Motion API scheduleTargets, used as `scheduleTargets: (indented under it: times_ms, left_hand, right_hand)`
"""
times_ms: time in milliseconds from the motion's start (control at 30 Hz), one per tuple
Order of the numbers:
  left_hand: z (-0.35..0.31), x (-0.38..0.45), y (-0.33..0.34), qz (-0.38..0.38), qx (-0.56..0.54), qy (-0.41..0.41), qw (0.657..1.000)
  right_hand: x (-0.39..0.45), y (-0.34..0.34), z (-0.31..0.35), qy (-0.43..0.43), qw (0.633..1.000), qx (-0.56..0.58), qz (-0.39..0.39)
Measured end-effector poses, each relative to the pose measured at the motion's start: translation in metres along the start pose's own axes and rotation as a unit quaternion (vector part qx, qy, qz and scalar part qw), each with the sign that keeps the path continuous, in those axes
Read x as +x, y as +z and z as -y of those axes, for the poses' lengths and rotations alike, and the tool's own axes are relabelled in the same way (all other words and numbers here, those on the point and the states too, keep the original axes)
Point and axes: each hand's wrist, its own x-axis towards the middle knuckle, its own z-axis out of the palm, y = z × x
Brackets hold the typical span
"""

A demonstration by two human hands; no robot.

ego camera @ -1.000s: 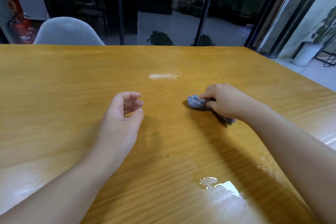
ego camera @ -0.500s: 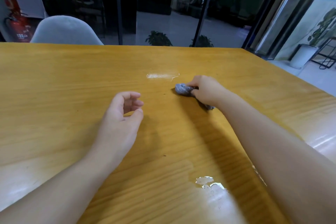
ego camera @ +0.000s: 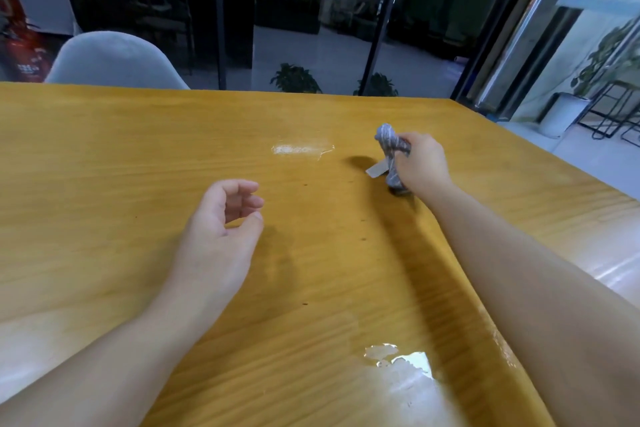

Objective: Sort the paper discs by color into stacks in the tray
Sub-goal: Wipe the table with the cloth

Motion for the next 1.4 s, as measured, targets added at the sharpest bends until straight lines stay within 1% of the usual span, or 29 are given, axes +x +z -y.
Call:
scheduleTargets:
  times_ms: [67,133,200,267,400,500,633,733,800,933,1067,1200,1267,1300,1367,1400]
  left_hand:
    - [0.001,0.000,-0.001,0.000,0.000,0.004,1.000]
    - [0.001,0.000,-0.001,-0.001,-0.003,0.006,1.000]
    - [0.000,0.000,0.000,-0.005,-0.004,0.004,1.000]
    - [-0.001,0.001,0.001,-0.013,-0.003,0.006,1.000]
    - [-0.002,0.001,0.001,-0.010,-0.003,0.004,1.000]
    - [-0.003,0.000,0.001,-0.007,-0.002,0.004,1.000]
    - [-0.006,0.000,0.000,-0.012,-0.004,0.002,1.000]
    - [-0.007,0.000,0.000,-0.016,-0.005,0.002,1.000]
    - [-0.008,0.000,-0.001,-0.016,-0.001,0.001,1.000]
    - [-0.012,-0.002,-0.002,-0.012,0.007,-0.001,1.000]
    - [-0.015,-0.010,-0.004,0.006,0.017,0.012,1.000]
    - [-0.016,-0.018,-0.006,0.022,0.028,0.018,0.999]
    - [-0.014,-0.020,-0.007,0.026,0.036,0.024,0.999]
    - [-0.013,-0.020,-0.007,0.029,0.040,0.028,0.998]
    - [-0.013,-0.019,-0.006,0.032,0.047,0.035,0.998]
    - [-0.013,-0.018,-0.005,0.033,0.048,0.036,0.998]
  right_hand:
    - [0.025,0.022,-0.002,0.049,0.998,-0.028,0.023]
    - [0.036,0.036,0.008,0.067,0.990,-0.104,0.068]
    - [0.042,0.043,0.026,0.030,0.977,-0.181,0.112]
    - [0.045,0.045,0.043,-0.011,0.969,-0.207,0.136]
    - [0.046,0.045,0.060,-0.041,0.963,-0.158,0.212]
    - [0.034,0.041,0.071,-0.083,0.956,-0.125,0.251]
    - [0.010,0.031,0.079,-0.121,0.948,-0.097,0.278]
    - [-0.012,0.021,0.077,-0.172,0.940,-0.110,0.275]
    - [-0.029,0.017,0.068,-0.199,0.937,-0.097,0.269]
    - [-0.062,0.001,0.045,-0.200,0.936,-0.041,0.286]
    - [-0.099,-0.029,0.020,-0.193,0.932,0.000,0.308]
    - [-0.124,-0.059,-0.007,-0.178,0.928,0.001,0.327]
    - [-0.128,-0.074,-0.023,-0.136,0.941,0.014,0.309]
    - [-0.127,-0.079,-0.031,-0.105,0.957,0.025,0.271]
    - [-0.118,-0.085,-0.044,-0.031,0.988,0.024,0.148]
    - [-0.112,-0.083,-0.050,0.013,0.995,0.008,0.094]
